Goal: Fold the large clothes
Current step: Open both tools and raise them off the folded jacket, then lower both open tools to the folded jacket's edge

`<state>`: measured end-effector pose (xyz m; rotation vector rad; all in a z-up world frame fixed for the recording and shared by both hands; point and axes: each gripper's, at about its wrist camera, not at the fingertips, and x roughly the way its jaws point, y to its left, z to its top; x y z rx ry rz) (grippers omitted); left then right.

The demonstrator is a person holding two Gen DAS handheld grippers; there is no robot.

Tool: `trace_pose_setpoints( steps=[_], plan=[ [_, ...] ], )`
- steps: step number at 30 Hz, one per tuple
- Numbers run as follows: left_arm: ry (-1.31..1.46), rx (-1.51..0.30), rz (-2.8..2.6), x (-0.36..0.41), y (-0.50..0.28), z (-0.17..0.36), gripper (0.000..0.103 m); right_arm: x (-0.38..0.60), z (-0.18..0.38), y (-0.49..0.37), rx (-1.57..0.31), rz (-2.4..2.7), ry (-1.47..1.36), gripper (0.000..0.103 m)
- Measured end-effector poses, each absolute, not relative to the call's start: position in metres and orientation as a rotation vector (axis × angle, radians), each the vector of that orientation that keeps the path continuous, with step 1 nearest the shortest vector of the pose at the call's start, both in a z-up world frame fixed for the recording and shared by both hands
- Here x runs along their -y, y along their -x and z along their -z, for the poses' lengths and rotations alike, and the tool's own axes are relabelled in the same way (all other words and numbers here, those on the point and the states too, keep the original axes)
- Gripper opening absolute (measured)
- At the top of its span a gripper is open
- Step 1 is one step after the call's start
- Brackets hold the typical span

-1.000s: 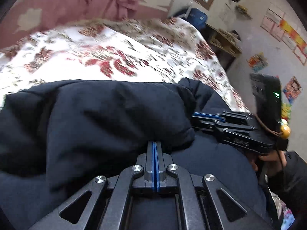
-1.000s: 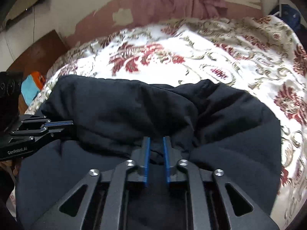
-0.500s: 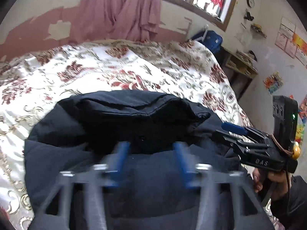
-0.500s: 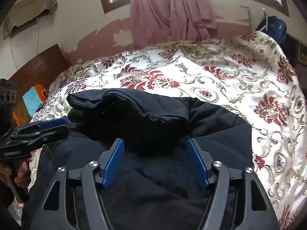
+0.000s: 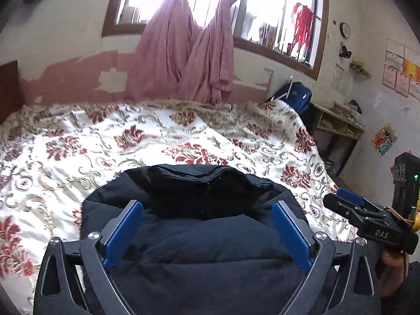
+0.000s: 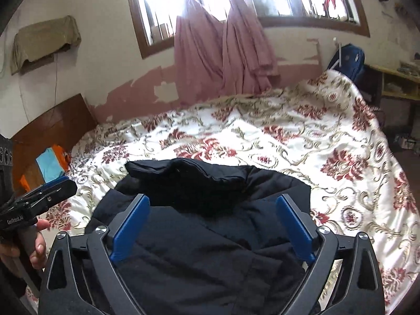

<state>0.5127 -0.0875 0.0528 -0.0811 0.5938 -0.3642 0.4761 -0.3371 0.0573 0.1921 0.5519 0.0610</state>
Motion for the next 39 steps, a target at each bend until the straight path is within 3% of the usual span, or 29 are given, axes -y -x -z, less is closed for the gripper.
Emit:
trace_pose_setpoints(
  steps=[18,39],
  plan=[
    [-0.001,-0.418,0.27,0.06,-0.349,-0.101,0.102,0.292,-0.101,-0.331,-0.431,-0.109,-0.109,0.101],
    [-0.047,-0.402,0.235,0.047,-0.229,-0.091,0.102,0.263,-0.088,-0.208,-0.404,-0.123,-0.053,0.101]
  ],
)
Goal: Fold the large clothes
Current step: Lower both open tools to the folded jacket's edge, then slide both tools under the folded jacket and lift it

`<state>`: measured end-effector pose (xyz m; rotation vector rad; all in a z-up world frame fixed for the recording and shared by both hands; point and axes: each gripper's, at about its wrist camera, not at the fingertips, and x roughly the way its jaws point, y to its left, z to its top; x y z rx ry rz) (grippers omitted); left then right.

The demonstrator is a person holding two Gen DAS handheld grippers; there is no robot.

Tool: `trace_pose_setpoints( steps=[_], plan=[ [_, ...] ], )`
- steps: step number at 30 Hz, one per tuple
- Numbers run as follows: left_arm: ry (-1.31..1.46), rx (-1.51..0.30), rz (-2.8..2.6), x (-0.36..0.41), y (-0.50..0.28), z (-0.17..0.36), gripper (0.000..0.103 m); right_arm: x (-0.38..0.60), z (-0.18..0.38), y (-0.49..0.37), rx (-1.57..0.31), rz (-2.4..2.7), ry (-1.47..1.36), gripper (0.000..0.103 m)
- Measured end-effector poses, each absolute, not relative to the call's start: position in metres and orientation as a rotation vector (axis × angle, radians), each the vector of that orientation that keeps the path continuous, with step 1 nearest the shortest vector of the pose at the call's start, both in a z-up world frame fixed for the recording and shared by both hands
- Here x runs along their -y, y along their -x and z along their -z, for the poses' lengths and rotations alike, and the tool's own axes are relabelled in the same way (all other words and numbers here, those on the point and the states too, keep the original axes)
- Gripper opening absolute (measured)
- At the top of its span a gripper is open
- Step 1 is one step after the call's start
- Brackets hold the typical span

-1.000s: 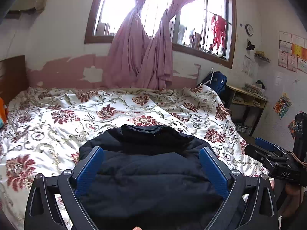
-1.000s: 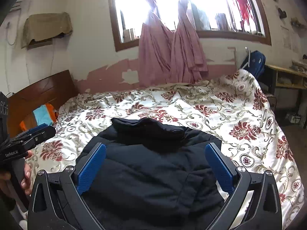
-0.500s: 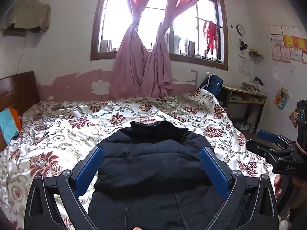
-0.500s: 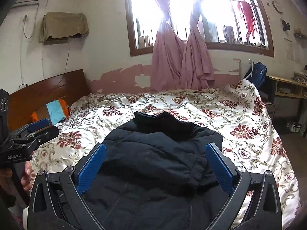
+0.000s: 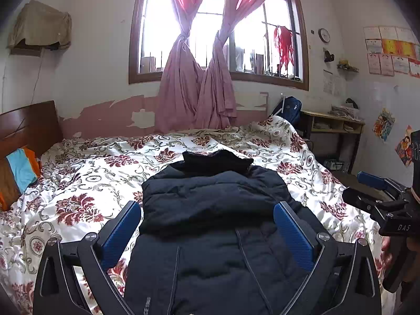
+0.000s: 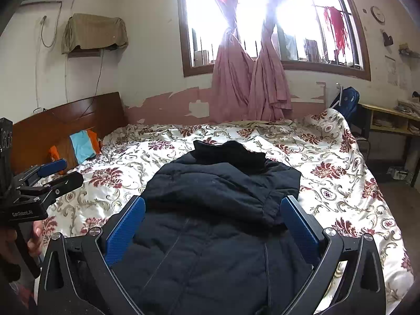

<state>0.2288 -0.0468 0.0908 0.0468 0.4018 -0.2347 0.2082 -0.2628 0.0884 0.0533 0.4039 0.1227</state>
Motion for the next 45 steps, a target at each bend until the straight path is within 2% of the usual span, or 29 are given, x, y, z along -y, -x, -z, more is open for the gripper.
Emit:
trace_pose_setpoints(
  steps=[20,35,45],
  plan=[
    [-0.045,-0.438,0.192,0.029,-0.165,-0.059,0.102,0.246,-0.052,-0.145,-0.434,-0.129,-0.016,0.101],
    [-0.069,-0.552,0.221,-0.003,-0.15,-0.002,0.102,0.259,0.01,-0.124,-0.628,-0.117,0.043,0.101],
    [-0.219,-0.632,0.324,-0.012,-0.117,0.051,0.102,0.246,0.052,-0.108,-0.778,-0.182,0.201,0.101]
  ],
)
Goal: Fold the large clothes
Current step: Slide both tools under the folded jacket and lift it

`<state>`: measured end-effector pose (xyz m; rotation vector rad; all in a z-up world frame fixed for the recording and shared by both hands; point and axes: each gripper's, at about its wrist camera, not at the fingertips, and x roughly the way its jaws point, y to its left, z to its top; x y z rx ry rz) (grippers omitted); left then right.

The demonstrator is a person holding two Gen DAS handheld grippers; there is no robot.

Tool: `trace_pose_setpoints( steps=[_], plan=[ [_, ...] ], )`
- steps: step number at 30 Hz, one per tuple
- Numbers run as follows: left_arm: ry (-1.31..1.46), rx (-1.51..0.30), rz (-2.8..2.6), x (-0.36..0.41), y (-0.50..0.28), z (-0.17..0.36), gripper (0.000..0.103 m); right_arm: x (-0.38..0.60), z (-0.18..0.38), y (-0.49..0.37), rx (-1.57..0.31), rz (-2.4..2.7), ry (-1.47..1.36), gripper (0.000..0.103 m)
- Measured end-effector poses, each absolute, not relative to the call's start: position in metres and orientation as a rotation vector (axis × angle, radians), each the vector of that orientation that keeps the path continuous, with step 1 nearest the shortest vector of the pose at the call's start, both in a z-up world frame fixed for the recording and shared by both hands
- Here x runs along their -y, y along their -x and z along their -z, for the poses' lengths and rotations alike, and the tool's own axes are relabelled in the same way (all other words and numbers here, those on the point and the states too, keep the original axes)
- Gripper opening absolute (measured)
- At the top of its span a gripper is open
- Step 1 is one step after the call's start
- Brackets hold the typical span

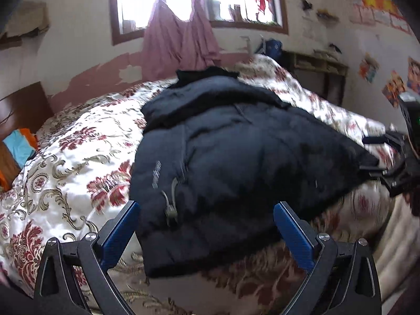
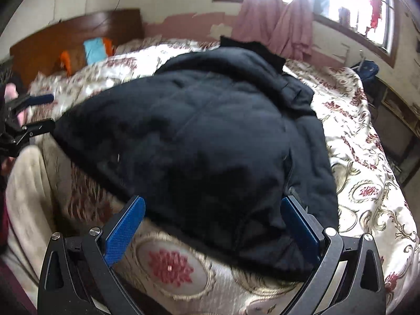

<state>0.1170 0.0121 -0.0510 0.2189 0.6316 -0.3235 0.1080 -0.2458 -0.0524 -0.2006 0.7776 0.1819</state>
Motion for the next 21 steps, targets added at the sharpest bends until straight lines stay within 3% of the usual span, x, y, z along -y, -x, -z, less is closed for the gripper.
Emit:
trace_pose_setpoints(
  steps=[12,21],
  plan=[
    [-0.518,-0.636,0.12,0.019,-0.102,0.11,0.102,0.251,0.082,-0.096,-0.824,-0.098,0.263,0.101],
    [-0.628,-0.612,0.009,0.033,-0.11,0.121,0.102,0.273,0.089,-0.091,-0.822,0.054,0.293,0.101]
  ],
)
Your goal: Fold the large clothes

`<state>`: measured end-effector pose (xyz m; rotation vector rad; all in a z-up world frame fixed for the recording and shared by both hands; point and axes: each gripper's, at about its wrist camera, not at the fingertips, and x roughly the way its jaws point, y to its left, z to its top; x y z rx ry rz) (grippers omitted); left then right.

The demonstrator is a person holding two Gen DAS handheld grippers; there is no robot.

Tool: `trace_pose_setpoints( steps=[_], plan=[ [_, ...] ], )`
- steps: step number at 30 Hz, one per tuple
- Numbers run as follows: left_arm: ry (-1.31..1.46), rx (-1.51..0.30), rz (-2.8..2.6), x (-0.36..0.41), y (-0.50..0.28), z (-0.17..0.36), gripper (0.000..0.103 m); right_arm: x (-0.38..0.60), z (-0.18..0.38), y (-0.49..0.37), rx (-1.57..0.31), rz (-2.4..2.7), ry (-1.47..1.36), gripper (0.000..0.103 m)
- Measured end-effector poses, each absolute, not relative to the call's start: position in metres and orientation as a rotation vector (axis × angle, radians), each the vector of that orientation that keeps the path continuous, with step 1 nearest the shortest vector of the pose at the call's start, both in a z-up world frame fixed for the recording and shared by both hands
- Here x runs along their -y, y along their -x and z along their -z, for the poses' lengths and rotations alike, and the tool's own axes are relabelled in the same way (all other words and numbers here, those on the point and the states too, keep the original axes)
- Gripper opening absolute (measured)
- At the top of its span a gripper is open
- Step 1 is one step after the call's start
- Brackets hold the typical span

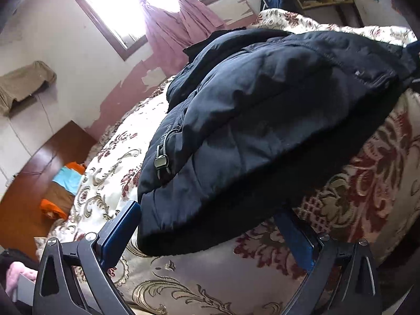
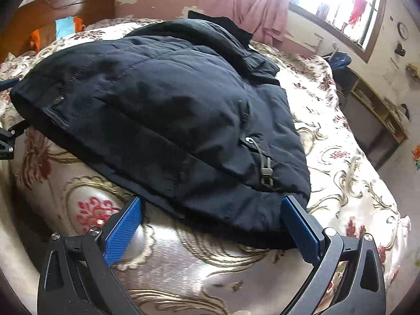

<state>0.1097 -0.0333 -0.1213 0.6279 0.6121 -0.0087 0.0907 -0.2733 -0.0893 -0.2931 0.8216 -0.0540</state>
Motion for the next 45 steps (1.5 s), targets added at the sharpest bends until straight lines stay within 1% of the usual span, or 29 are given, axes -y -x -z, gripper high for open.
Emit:
trace_pose_setpoints(
  steps=[4,12,13,16,17,18,19,21,22,23,24,25,26,28,30,33,40,45],
  plan=[
    [-0.614,-0.584,-0.02,0.036,-0.112,0.116,0.102,0.272,0.088,-0.094,-0.81,0.093,0.331,0.101],
    [-0.592,-0.485,-0.035,0.037,-0.108,0.094,0.101,0.269,0.091,-0.1,-0.725,0.194,0.452,0.101],
    [-0.59,-0.481,-0.038,0.036,-0.109,0.093,0.1,0.27,0.09,-0.102,-0.718,0.196,0.451,0.101],
    [-0.59,-0.482,-0.021,0.038,-0.113,0.091,0.087,0.273,0.085,-0.104,-0.687,0.205,0.427,0.099],
    [-0.593,-0.479,-0.01,0.038,-0.115,0.09,0.079,0.273,0.082,-0.103,-0.668,0.197,0.416,0.088],
    [-0.599,-0.472,0.001,0.039,-0.114,0.09,0.07,0.273,0.08,-0.102,-0.66,0.182,0.407,0.074],
    [-0.609,-0.461,0.012,0.041,-0.114,0.089,0.066,0.274,0.079,-0.103,-0.655,0.171,0.401,0.068],
    [-0.632,-0.435,0.028,0.044,-0.112,0.087,0.052,0.27,0.074,-0.1,-0.639,0.136,0.388,0.045],
    [-0.641,-0.427,0.032,0.045,-0.11,0.087,0.049,0.268,0.072,-0.099,-0.63,0.121,0.384,0.04],
    [-0.648,-0.421,0.042,0.047,-0.109,0.087,0.043,0.266,0.069,-0.097,-0.613,0.107,0.38,0.03],
    [-0.65,-0.419,0.051,0.047,-0.109,0.086,0.036,0.264,0.067,-0.096,-0.6,0.101,0.377,0.027],
    [-0.646,-0.414,0.059,0.048,-0.108,0.083,0.033,0.263,0.062,-0.095,-0.583,0.101,0.372,0.025],
    [-0.638,-0.411,0.064,0.047,-0.109,0.08,0.029,0.263,0.058,-0.095,-0.573,0.098,0.361,0.022],
    [-0.61,-0.412,0.078,0.045,-0.111,0.073,0.024,0.265,0.049,-0.096,-0.559,0.092,0.321,0.017],
    [-0.561,-0.41,0.098,0.042,-0.113,0.062,0.016,0.267,0.038,-0.095,-0.538,0.082,0.271,0.012],
    [-0.497,-0.393,0.103,0.037,-0.112,0.048,0.01,0.264,0.028,-0.091,-0.502,0.082,0.247,0.009],
    [-0.397,-0.372,0.12,0.025,-0.094,0.024,0.009,0.258,0.014,-0.063,-0.445,0.079,0.214,0.007],
    [-0.361,-0.373,0.135,0.013,-0.06,0.008,0.008,0.247,0.001,-0.015,-0.426,0.067,0.202,0.007]
  ],
)
